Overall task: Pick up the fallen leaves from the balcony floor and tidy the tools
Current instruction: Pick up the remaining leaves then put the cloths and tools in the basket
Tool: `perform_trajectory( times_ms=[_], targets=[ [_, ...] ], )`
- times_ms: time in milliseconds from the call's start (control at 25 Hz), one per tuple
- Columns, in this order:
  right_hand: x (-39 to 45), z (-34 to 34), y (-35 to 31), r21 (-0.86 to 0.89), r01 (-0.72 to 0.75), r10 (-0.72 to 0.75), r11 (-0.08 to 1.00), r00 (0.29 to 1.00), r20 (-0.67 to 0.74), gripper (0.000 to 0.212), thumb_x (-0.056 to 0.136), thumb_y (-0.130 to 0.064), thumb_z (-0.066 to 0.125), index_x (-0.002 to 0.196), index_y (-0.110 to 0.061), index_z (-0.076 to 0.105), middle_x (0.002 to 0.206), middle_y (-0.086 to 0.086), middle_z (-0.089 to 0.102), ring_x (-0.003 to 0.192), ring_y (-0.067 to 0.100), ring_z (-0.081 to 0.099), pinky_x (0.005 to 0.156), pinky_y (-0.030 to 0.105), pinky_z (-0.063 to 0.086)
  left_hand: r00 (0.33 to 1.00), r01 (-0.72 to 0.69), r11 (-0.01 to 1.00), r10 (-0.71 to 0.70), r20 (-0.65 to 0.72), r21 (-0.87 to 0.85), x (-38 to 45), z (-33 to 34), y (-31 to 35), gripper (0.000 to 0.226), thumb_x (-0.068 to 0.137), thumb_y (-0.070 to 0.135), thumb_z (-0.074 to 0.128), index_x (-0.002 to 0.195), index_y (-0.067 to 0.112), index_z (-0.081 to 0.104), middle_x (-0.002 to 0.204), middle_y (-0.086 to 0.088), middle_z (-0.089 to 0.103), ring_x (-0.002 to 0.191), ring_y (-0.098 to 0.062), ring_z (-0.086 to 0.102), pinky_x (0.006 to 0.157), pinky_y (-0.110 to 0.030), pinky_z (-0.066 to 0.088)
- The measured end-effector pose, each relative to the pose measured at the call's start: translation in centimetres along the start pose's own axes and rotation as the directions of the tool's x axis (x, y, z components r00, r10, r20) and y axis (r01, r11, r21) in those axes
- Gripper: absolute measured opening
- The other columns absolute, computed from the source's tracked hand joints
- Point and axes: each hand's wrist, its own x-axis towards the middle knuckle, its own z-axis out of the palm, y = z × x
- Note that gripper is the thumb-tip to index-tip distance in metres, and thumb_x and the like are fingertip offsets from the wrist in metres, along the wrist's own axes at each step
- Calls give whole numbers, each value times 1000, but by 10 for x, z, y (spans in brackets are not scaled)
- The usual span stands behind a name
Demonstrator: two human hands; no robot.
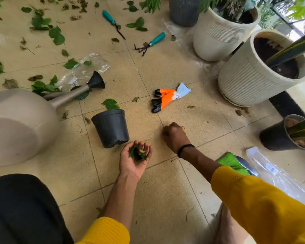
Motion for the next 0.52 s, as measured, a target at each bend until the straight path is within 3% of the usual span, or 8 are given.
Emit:
perform_trajectory(
  times_ms=[40,120,200,280,360,440,520],
  targets=[
    [1,-11,0,150,-126,122,981,992,34,15,91,-5,60,99,-9,73,100,8,67,85,24,64,73,33,54,1000,-1,1000,1,-10,25,2,3,-3,18,98,23,52,88,13,64,87,-8,66,84,-25,65,88,-43,57],
    [0,-39,-9,469,-352,301,810,936,183,11,89,-5,68,96,-8,75,88,6,73,70,15,68,66,29,55,1000,2,998,-1,-16,56,7,11,-10,19,98,25,52,92,14,66,90,-8,68,86,-25,66,90,-43,57],
    [-4,-64,-26,652,-378,249,657,925,286,7,87,-5,73,93,-6,75,80,9,74,60,11,67,58,27,54,1000,12,999,-12,-3,40,11,21,-18,20,99,25,51,97,13,67,94,-10,70,88,-26,66,92,-45,55],
    [-13,-79,-50,629,-299,133,718,945,298,6,85,-12,76,91,-14,77,84,3,77,68,11,69,63,28,57,1000,24,999,-24,6,35,14,31,-25,25,100,25,49,106,12,69,103,-14,72,94,-28,67,92,-44,54],
    [-25,-86,-73,490,-219,57,844,944,324,9,85,-22,77,93,-23,77,92,-7,76,83,9,70,73,27,58,999,29,998,-30,30,48,17,38,-30,28,101,26,49,113,11,70,109,-15,72,100,-27,69,94,-41,54],
    [-31,-90,-84,332,-152,47,931,952,304,13,89,-25,71,101,-25,76,97,-11,71,87,9,66,70,20,50,998,27,999,-29,50,30,19,43,-34,28,100,26,51,110,11,73,108,-12,73,98,-26,72,93,-40,56],
    [-26,-99,-77,298,-148,94,943,977,191,16,93,-23,66,105,-22,76,97,-9,68,87,10,65,69,18,47,994,48,999,-45,95,-24,22,46,-35,27,100,25,51,105,11,74,104,-11,74,95,-26,72,89,-41,58]
  ],
)
